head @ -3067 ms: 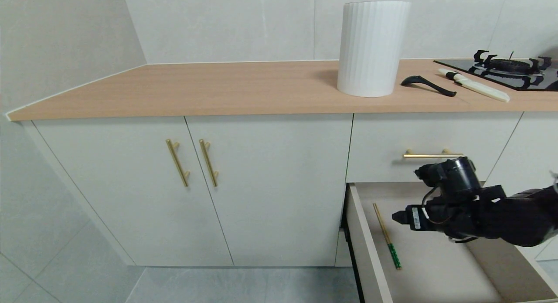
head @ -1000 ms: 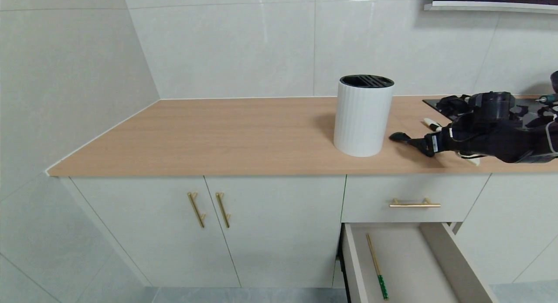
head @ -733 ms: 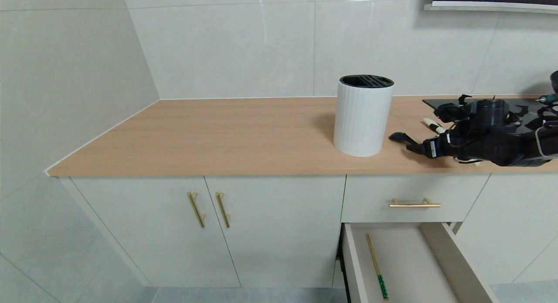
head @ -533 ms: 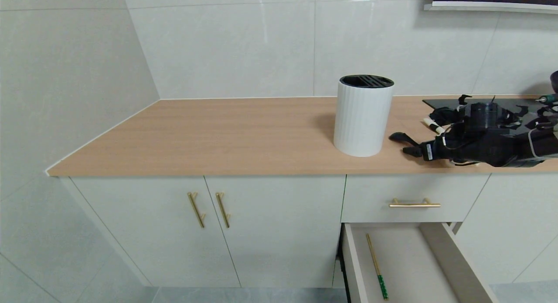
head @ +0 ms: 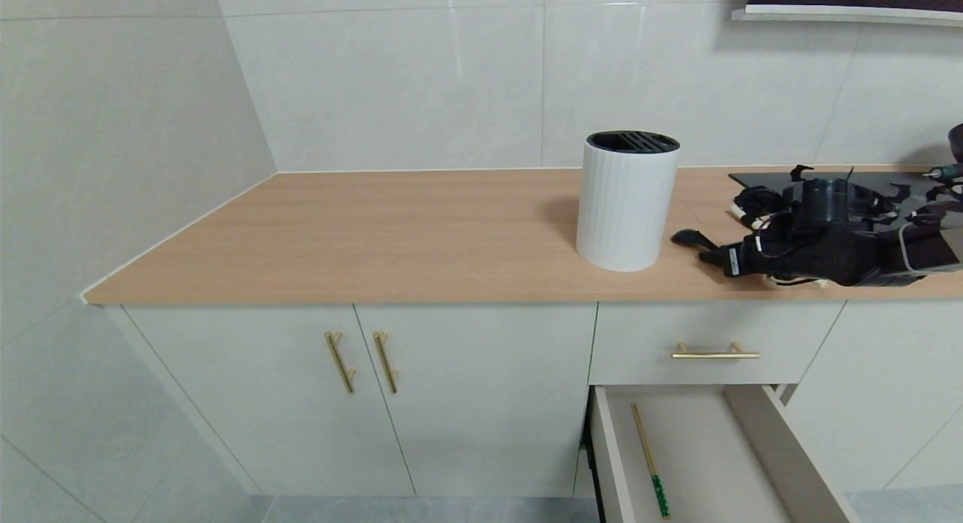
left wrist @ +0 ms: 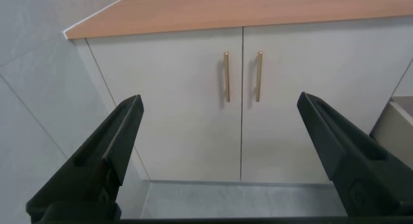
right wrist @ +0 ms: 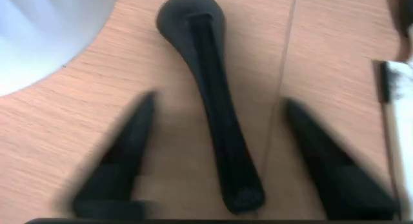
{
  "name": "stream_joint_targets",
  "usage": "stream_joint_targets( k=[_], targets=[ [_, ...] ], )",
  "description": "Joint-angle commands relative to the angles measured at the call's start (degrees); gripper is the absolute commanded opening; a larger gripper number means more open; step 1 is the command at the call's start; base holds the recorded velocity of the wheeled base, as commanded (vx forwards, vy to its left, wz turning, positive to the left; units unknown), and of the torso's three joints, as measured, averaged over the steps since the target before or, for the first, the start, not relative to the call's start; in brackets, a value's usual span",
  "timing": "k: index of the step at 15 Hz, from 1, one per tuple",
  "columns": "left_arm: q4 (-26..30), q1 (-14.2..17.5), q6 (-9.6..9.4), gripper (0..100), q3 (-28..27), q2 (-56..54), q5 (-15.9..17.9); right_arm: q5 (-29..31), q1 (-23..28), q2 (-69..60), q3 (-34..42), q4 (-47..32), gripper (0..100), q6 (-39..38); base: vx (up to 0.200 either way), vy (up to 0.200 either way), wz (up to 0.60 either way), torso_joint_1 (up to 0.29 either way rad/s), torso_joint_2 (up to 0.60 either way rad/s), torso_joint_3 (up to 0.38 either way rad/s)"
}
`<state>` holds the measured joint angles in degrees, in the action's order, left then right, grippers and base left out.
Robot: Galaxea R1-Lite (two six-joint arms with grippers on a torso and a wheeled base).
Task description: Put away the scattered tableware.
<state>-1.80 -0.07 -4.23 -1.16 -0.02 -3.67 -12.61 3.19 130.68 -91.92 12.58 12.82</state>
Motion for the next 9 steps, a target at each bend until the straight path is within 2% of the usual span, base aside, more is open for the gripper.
stream_joint_targets(
  k=[1,5,7,9],
  targets=[
    [0.0,0.0,0.01,100,0.0,0.0,0.0,0.1,0.1,1.0,-0.1,-0.3,0,0.0,0.000,0.000,0.00,0.000,0.00,0.000],
    [0.0,0.0,0.01,100,0.0,0.0,0.0,0.1,0.1,1.0,-0.5,-0.3,0,-0.1,0.000,0.000,0.00,0.000,0.00,0.000],
    [0.0,0.0,0.01,100,-0.1,0.0,0.0,0.3,0.0,-1.7,-0.1,-1.7,0,-4.4,0.000,0.000,0.00,0.000,0.00,0.000],
    [0.0,0.0,0.01,100,-0.1,0.0,0.0,0.7,0.0,-8.9,0.5,-9.9,0,-10.1,0.000,0.000,0.00,0.000,0.00,0.000]
  ],
)
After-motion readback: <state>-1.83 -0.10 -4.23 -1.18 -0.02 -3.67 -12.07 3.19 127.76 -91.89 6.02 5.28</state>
